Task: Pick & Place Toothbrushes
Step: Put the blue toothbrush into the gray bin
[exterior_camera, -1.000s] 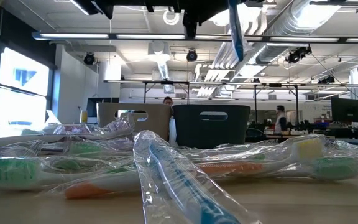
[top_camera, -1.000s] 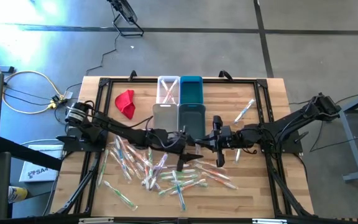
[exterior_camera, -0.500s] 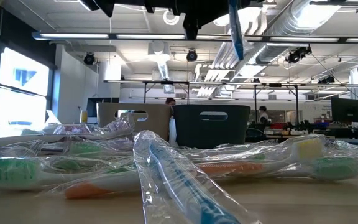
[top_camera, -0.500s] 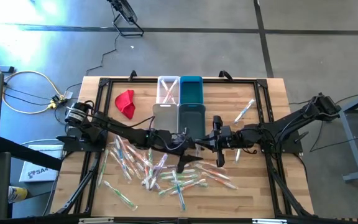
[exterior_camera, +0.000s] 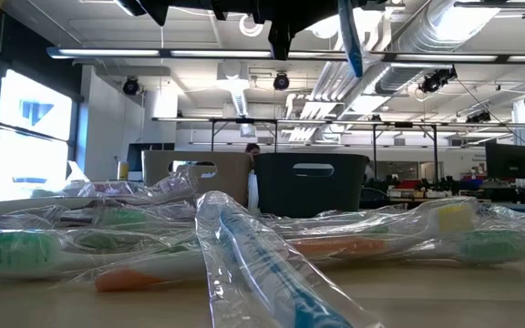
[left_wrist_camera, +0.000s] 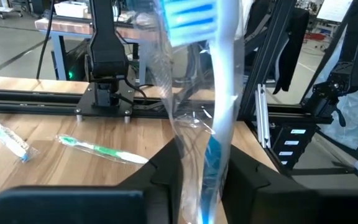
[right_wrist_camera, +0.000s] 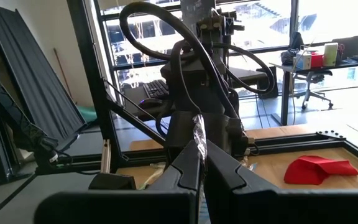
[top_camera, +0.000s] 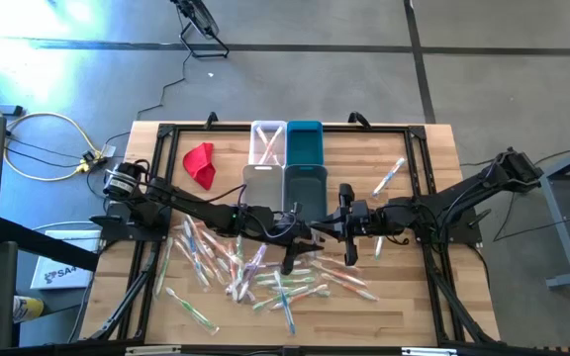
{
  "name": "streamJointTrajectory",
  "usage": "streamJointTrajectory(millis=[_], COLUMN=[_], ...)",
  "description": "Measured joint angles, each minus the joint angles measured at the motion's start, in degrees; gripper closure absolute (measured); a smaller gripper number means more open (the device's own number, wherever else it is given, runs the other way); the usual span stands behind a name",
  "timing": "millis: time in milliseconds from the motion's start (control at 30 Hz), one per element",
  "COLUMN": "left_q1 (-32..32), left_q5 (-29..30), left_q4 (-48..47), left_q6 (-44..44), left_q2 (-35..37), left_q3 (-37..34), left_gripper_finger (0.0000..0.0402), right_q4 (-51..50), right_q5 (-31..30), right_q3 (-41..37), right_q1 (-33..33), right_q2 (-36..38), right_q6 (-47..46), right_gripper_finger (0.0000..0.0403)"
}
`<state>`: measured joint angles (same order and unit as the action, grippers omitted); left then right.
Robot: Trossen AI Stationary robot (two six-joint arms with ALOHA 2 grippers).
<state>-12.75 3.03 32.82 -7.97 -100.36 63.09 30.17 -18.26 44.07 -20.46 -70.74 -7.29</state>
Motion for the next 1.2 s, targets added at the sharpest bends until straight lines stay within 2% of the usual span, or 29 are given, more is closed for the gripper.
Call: streamJointTrajectory(millis=[167,367,833,1000,1200], left_q1=[0.0,0.0,0.0,0.0,0.0], left_q5=[0.0,-0.2,-0.2,-0.2,-1.1], left_q4=[0.0,0.0,0.1,0.1,0.0], left_q6=[0.0,0.0,-1.5,-1.4,-1.4], left_q2=[0.0,0.0,0.0,0.1,0.4], left_q3=[0.0,0.0,0.0,-0.1,-0.1], left_gripper_finger=[0.0342,0.0388,0.0388,0.0390,0.0390], right_q4=[-0.2,-0.8,-0.9,-1.4,-1.5], right_q5=[0.5,0.2,0.9,3.3,2.5], right_q3=[0.0,0.0,0.0,0.0,0.0], right_q1=[0.0,0.0,-0.1,-0.9,-1.3], right_q2=[0.0,0.0,0.0,0.7,3.8], right_q6=[0.0,0.0,-0.2,-0.1,0.0], right_gripper_finger=[0.0401,0.0397,0.0393,0.0357,0.0275])
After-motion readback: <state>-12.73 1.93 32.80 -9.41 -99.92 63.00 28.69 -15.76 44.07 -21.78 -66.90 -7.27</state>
